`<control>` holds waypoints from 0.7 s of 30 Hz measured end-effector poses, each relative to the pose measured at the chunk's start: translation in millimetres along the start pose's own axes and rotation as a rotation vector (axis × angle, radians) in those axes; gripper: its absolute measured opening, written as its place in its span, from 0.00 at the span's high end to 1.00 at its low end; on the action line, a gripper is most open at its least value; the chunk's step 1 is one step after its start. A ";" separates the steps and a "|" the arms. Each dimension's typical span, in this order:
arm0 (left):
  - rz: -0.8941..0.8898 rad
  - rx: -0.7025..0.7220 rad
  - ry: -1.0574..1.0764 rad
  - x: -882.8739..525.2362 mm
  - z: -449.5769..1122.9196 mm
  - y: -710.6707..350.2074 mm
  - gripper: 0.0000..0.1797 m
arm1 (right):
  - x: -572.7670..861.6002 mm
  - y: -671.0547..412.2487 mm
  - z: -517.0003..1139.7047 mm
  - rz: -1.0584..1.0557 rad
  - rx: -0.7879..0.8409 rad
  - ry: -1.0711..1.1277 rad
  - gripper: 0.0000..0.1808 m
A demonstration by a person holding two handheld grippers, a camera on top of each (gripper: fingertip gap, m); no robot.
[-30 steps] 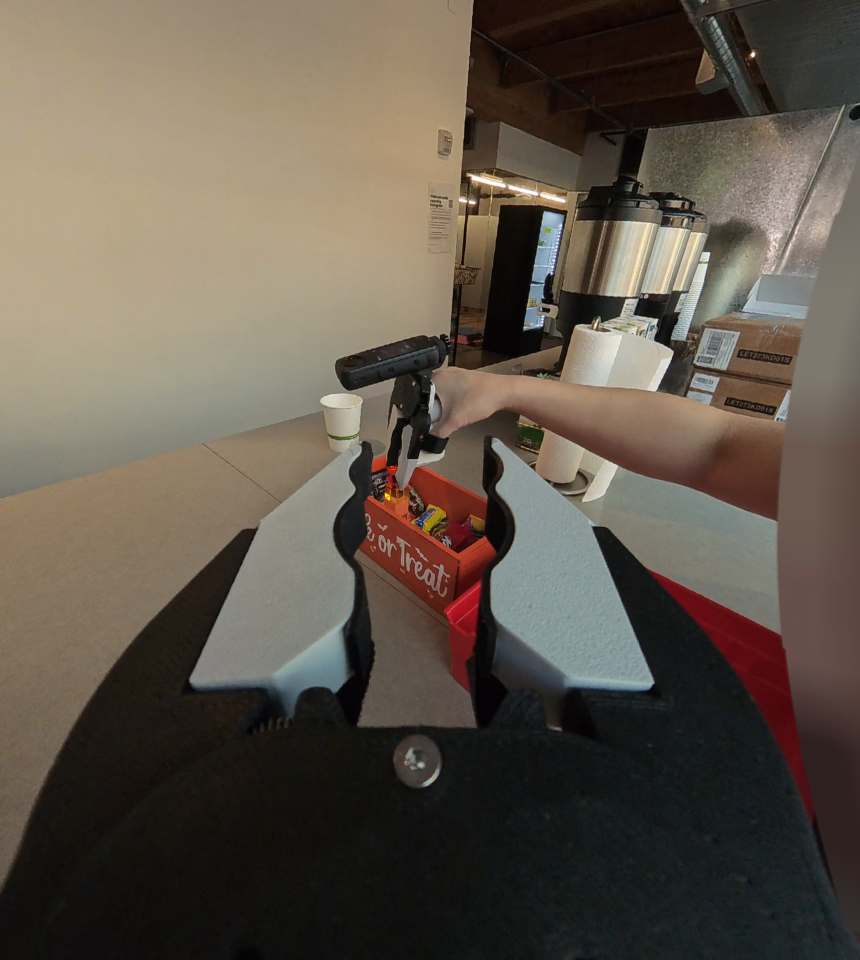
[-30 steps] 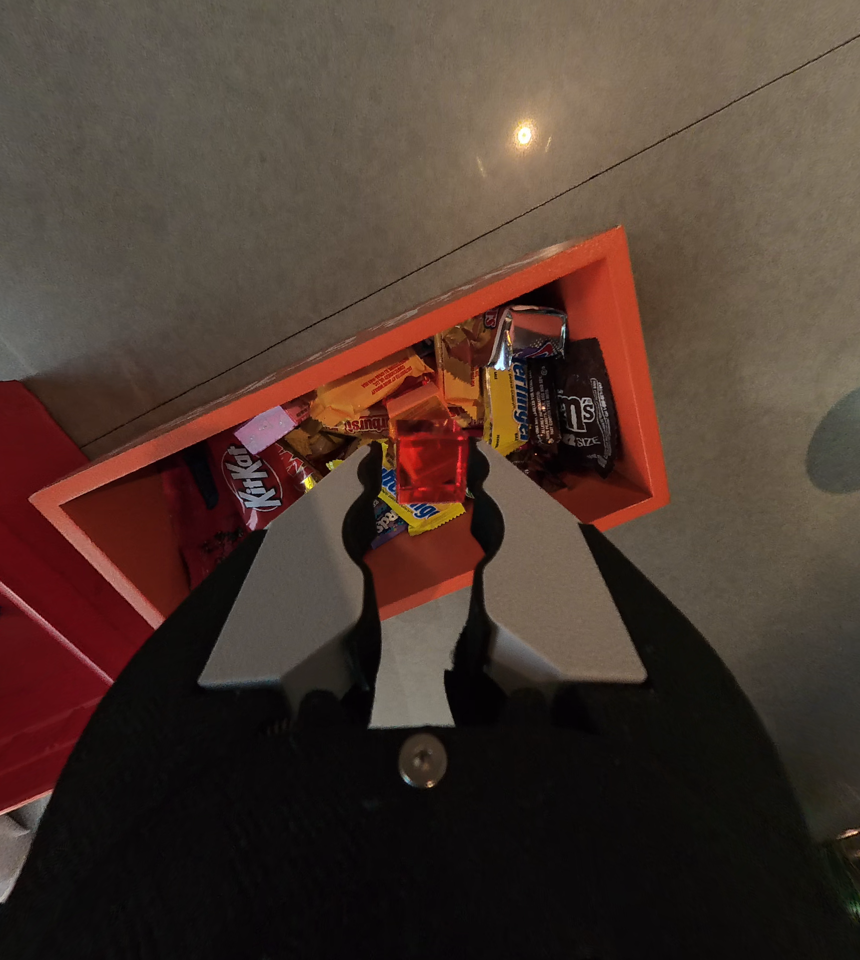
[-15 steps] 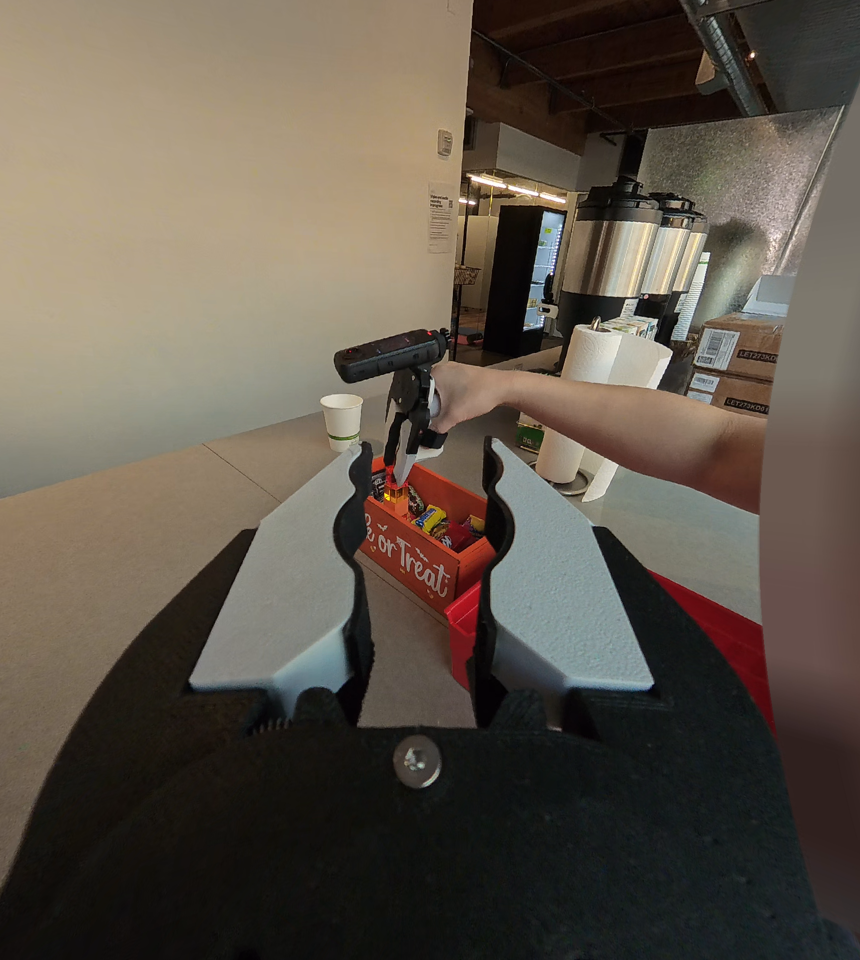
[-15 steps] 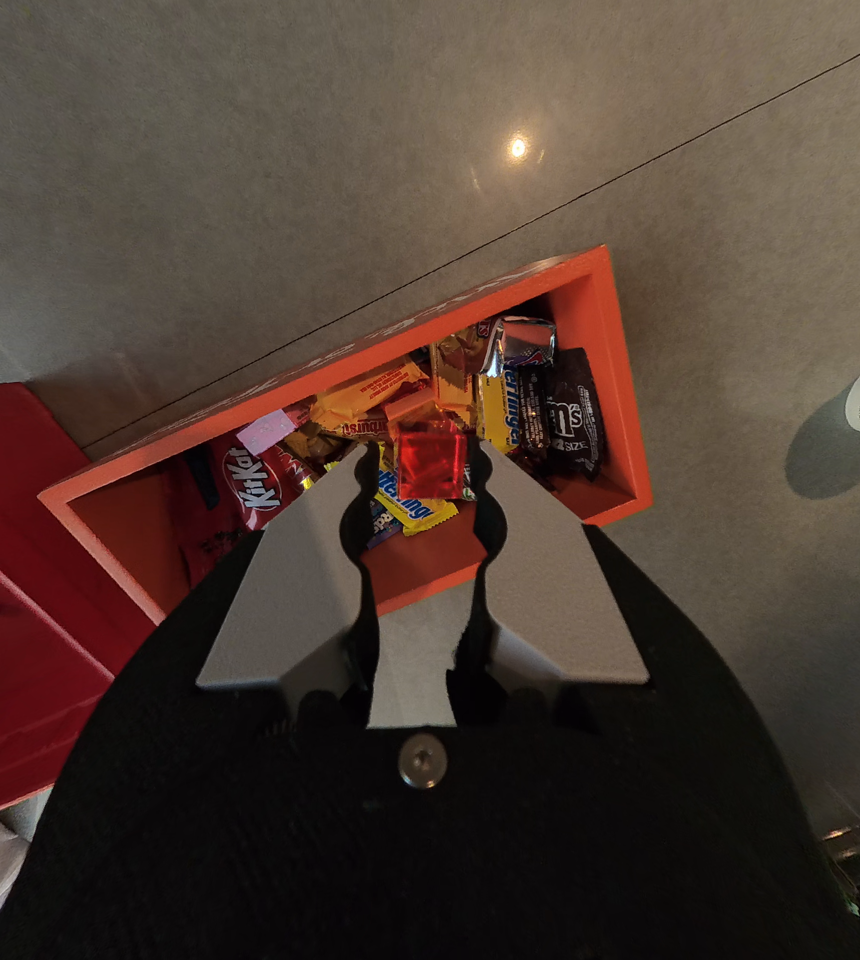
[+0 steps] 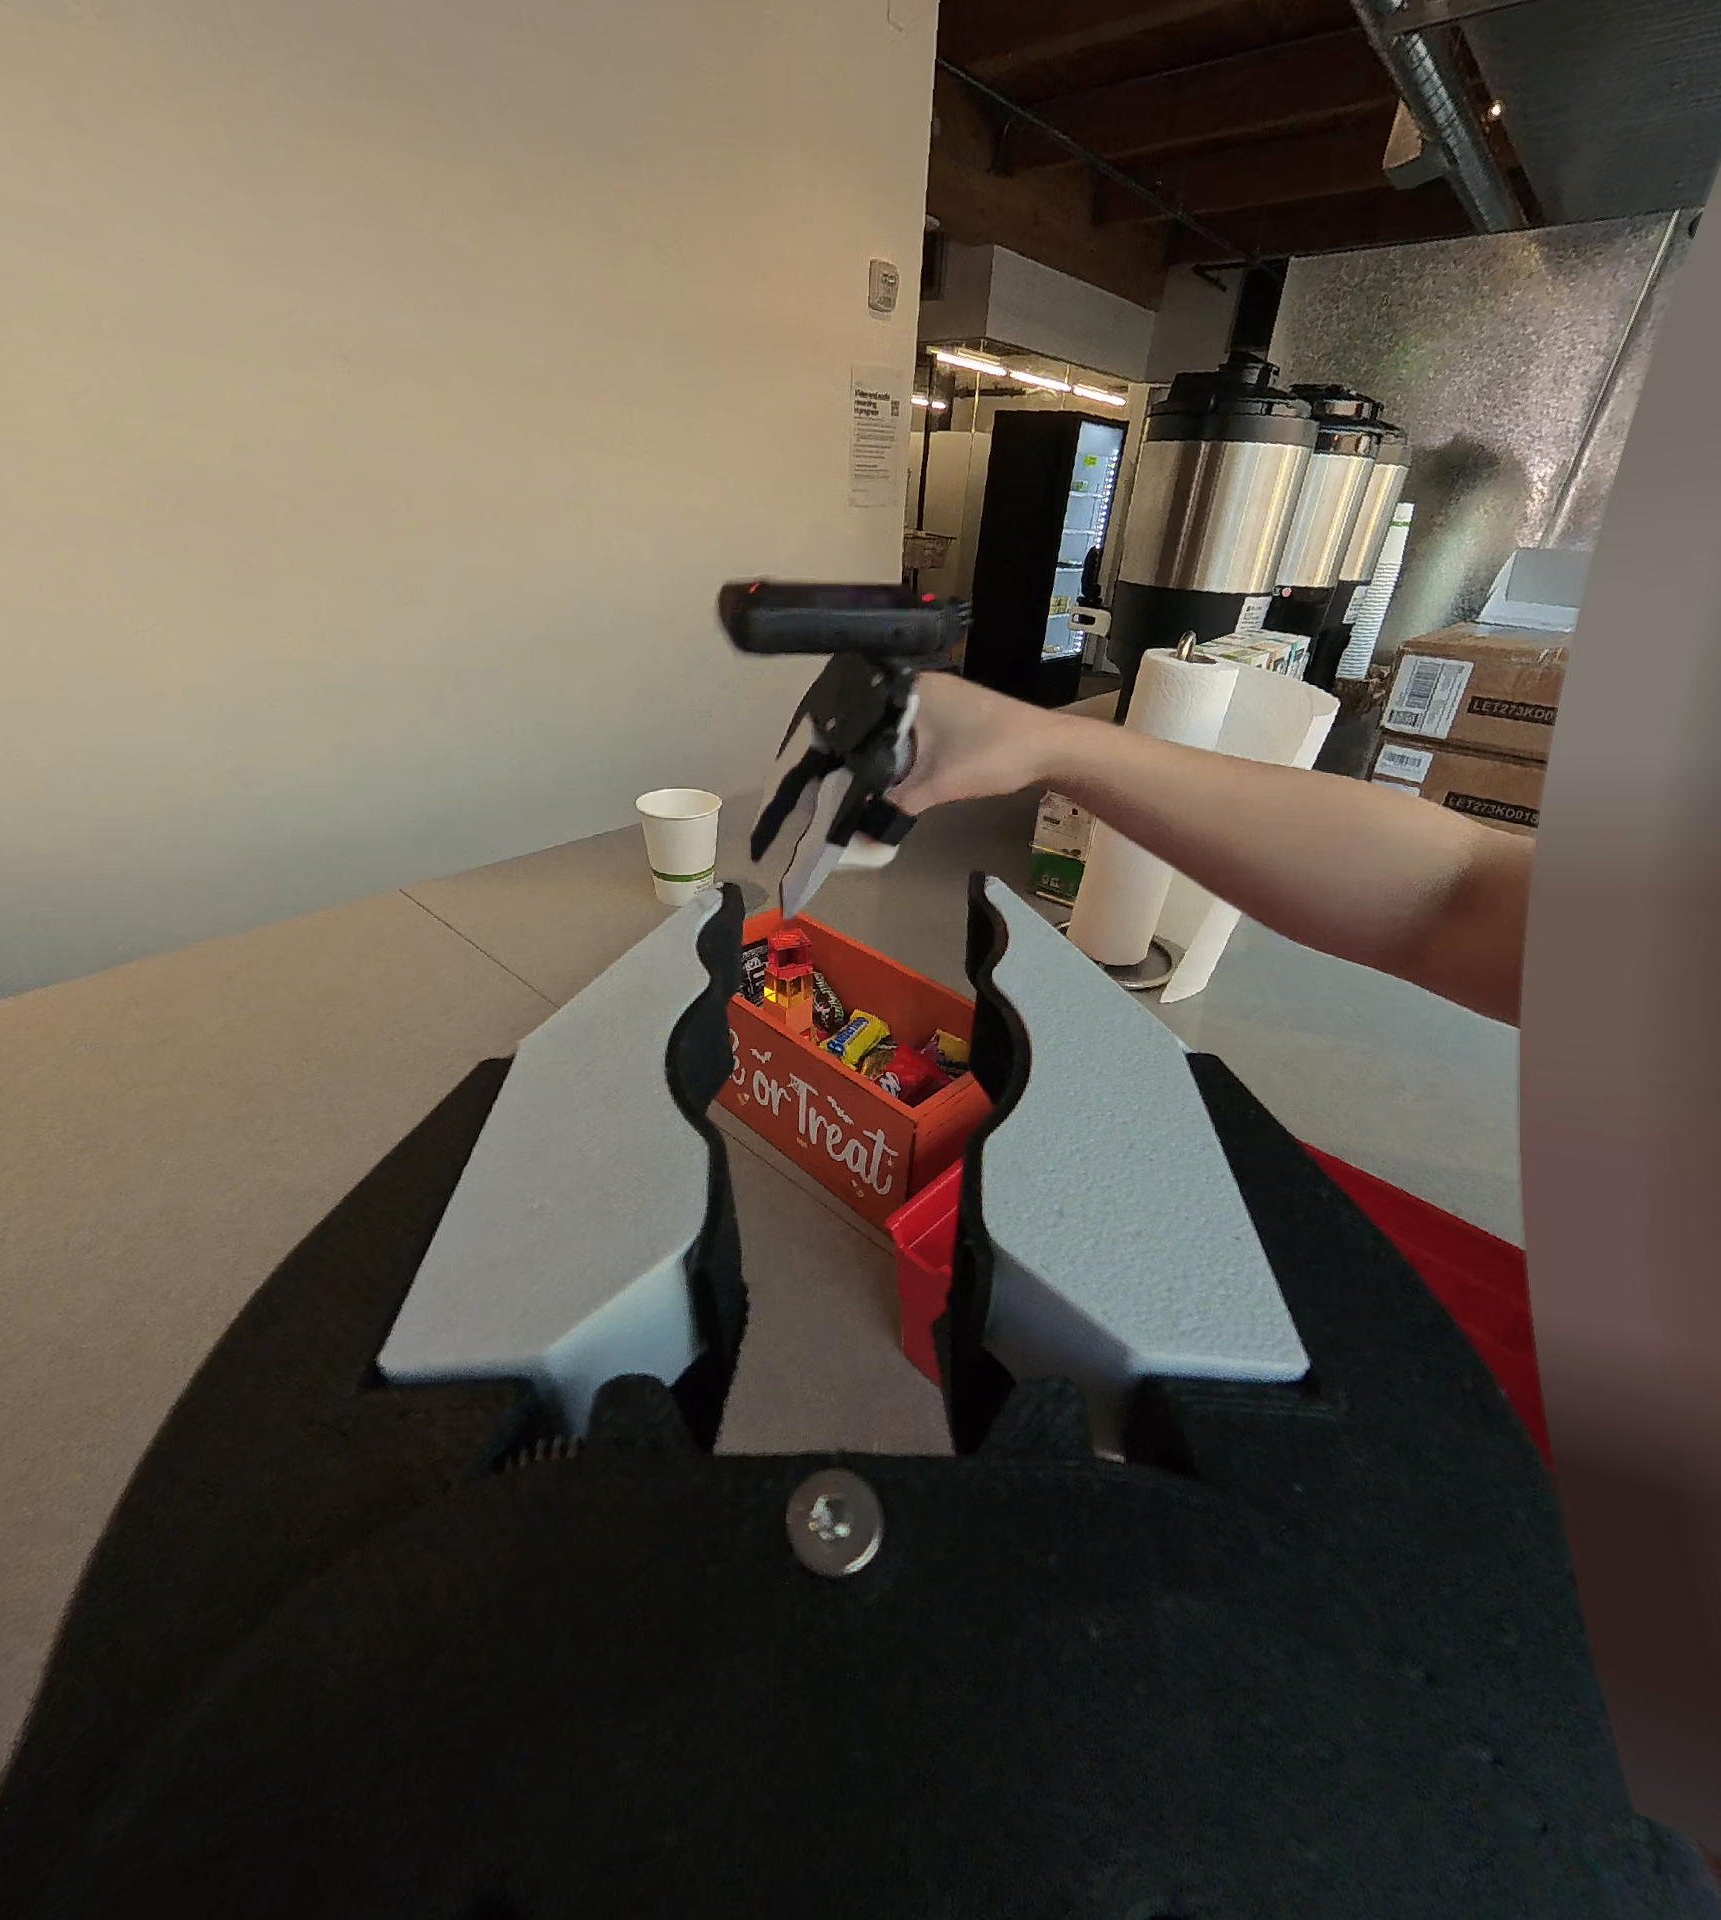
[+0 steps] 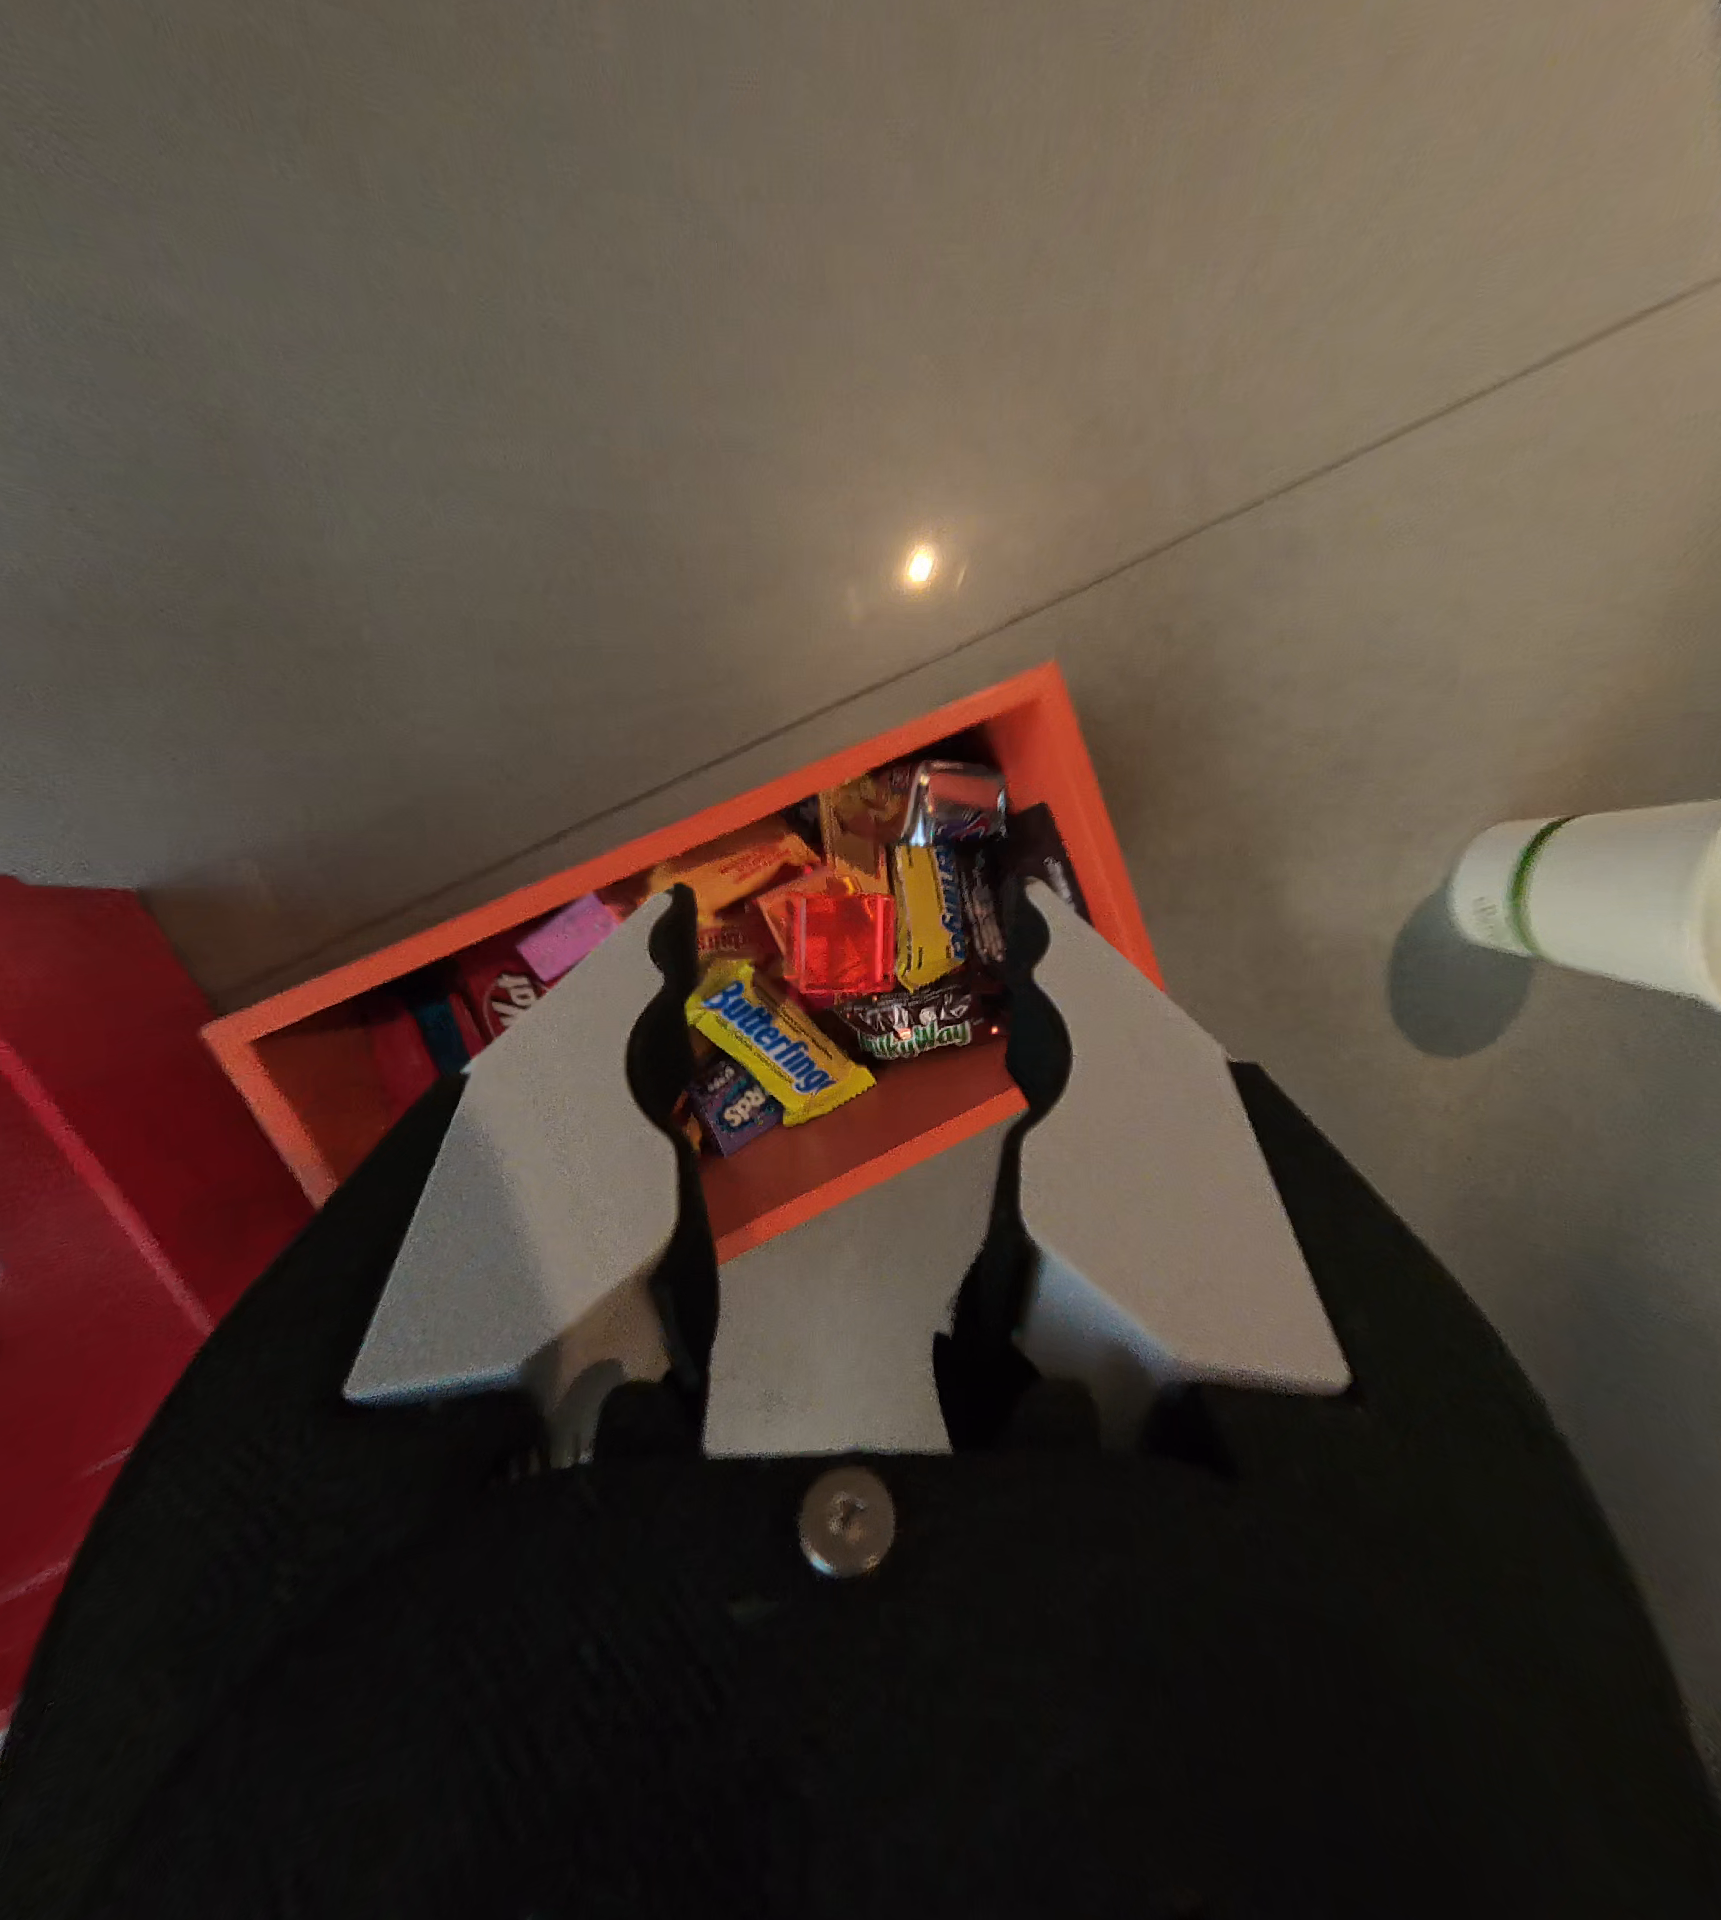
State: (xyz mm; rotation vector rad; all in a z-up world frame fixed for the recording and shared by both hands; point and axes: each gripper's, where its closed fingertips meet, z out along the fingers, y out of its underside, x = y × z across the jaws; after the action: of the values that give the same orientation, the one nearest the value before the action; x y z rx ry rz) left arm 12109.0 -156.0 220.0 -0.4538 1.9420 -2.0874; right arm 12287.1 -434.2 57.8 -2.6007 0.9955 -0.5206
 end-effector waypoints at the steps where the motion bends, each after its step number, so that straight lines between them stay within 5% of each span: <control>1: 0.000 0.001 0.003 0.3 0.0 0.0 0.77 | -7.4 -7.0 -19.2 -0.022 0.076 0.032 0.68; 6: -0.001 0.022 0.023 3.7 -5.6 -3.4 0.77 | -167.7 26.9 -93.1 -0.288 0.300 -0.191 0.77; 14: 0.004 0.050 0.029 7.9 -14.9 -8.2 0.77 | -314.1 174.0 -21.1 -0.734 -0.085 -0.286 0.82; 21: 0.005 0.045 0.032 14.5 -19.5 -7.7 0.77 | -315.1 190.1 10.5 -0.907 -0.180 -0.322 0.86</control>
State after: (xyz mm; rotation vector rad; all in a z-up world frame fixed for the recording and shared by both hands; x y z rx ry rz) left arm 12088.3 -143.2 227.2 -0.4074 1.9073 -2.1434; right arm 11964.2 -351.8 -98.7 -3.0581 -0.2978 -0.1751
